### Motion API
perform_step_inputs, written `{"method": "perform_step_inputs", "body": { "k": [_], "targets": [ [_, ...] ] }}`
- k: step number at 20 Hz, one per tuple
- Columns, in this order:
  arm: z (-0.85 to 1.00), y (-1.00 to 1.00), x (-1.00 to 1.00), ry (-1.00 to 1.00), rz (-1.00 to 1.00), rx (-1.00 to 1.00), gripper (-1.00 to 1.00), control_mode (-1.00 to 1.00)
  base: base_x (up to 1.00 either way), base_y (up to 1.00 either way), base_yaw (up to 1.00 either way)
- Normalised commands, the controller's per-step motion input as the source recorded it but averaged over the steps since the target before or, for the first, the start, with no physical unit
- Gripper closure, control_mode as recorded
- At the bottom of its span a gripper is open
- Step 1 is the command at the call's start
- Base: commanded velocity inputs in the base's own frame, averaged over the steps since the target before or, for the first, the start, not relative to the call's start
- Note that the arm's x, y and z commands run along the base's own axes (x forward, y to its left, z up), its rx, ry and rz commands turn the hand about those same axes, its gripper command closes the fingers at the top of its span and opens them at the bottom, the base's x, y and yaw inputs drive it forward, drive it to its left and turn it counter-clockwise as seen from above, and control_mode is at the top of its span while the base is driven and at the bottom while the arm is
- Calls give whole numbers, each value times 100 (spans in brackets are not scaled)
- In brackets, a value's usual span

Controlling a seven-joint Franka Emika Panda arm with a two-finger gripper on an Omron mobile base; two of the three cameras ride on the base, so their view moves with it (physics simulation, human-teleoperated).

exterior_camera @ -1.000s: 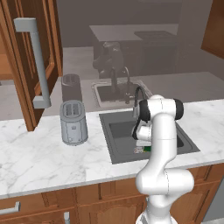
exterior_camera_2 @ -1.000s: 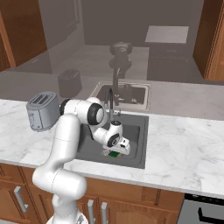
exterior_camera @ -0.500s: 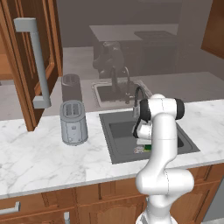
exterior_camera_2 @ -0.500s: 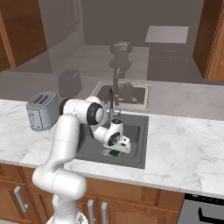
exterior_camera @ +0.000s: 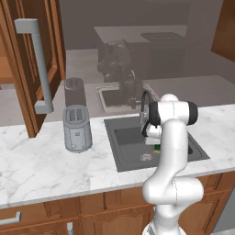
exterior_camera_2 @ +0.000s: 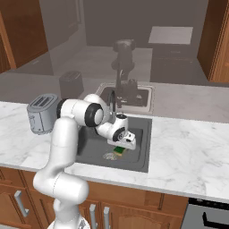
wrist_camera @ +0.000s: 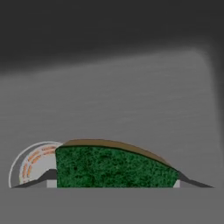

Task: Pick up the sponge and bar soap from the sink, and place them back in the cabinet, and close the cabinet doors.

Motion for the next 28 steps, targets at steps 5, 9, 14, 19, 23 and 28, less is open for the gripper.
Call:
{"method": "perform_step_inputs", "body": {
  "k": [5,9,14,19,23,28],
  "targets": [
    [45,-9,0,0,5,0,100,-100,0,0,0],
    [42,-4,-11,0,8,0,100,-100,0,0,0],
    [38,0,-21,0,7,0,100,-100,0,0,0],
    [31,0,-27,0,4,0,100,-100,0,0,0],
    [29,0,-32,0,4,0,100,-100,0,0,0],
    [29,0,-39,0,6,0,100,-100,0,0,0]
  ]
}}
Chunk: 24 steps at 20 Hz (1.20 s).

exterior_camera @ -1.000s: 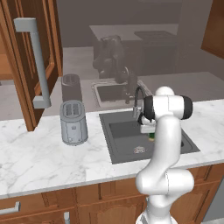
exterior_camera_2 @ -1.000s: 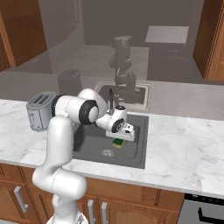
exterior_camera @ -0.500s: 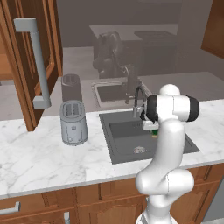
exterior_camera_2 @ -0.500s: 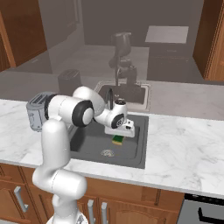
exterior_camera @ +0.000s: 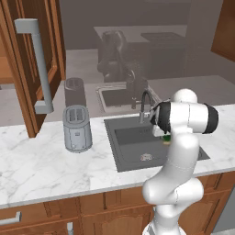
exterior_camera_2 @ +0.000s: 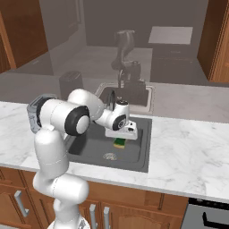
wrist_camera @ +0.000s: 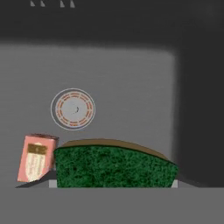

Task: Pick up the sponge and bar soap from the sink, and place them back in the cabinet, and close the cabinet doors.

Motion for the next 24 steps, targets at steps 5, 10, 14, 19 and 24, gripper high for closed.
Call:
{"method": "perform_step_inputs", "body": {
  "k": [5,10,14,19,24],
  "targets": [
    [39,0,-26,0,2,0,100,-100,0,0,0],
    [39,1,-27,0,0,0,100,-100,0,0,0],
    [51,10,-25,0,0,0,100,-100,0,0,0],
    [44,13,-29,0,0,0,100,-100,0,0,0],
    [35,20,-33,0,0,0,100,-100,0,0,0]
  ]
}}
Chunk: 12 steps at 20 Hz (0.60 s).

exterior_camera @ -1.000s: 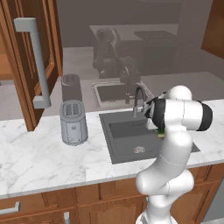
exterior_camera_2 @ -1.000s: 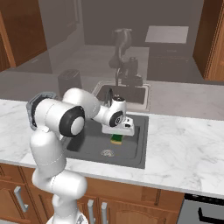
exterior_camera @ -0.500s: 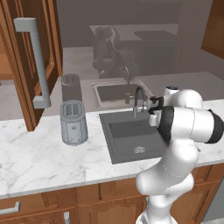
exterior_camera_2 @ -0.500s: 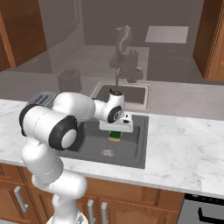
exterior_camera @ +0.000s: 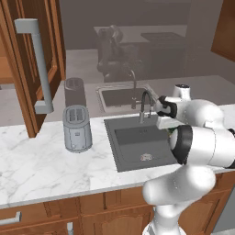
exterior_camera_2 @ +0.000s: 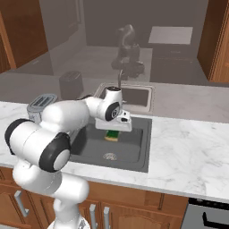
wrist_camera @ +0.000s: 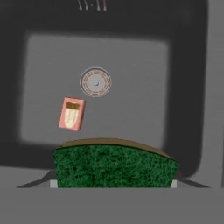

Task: Pick up the sponge and bar soap from the sink, and place them back in the cabinet, and close the cabinet doors.

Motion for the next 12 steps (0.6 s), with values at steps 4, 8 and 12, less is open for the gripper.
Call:
{"method": "perform_step_inputs", "body": {
  "k": [4,8,12],
  "targets": [
    [30,21,-34,0,0,0,100,-100,0,0,0],
    [29,24,-36,0,0,0,100,-100,0,0,0],
    [24,26,-39,0,0,0,100,-100,0,0,0]
  ]
}}
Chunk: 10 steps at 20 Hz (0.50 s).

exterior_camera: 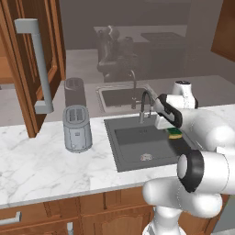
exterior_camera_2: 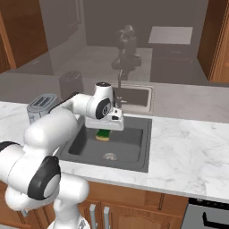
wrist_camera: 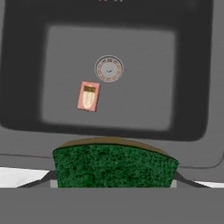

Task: Pick up the sponge and bar soap from the sink, and place them back in the cabinet, and close the cabinet doors.

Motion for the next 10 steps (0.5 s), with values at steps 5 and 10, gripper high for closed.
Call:
{"method": "perform_step_inputs", "body": {
  "k": [5,10],
  "targets": [
    [25,24,-24,0,0,0,100,-100,0,0,0],
    [22,26,-16,0,-1,0,100,-100,0,0,0]
  ]
}}
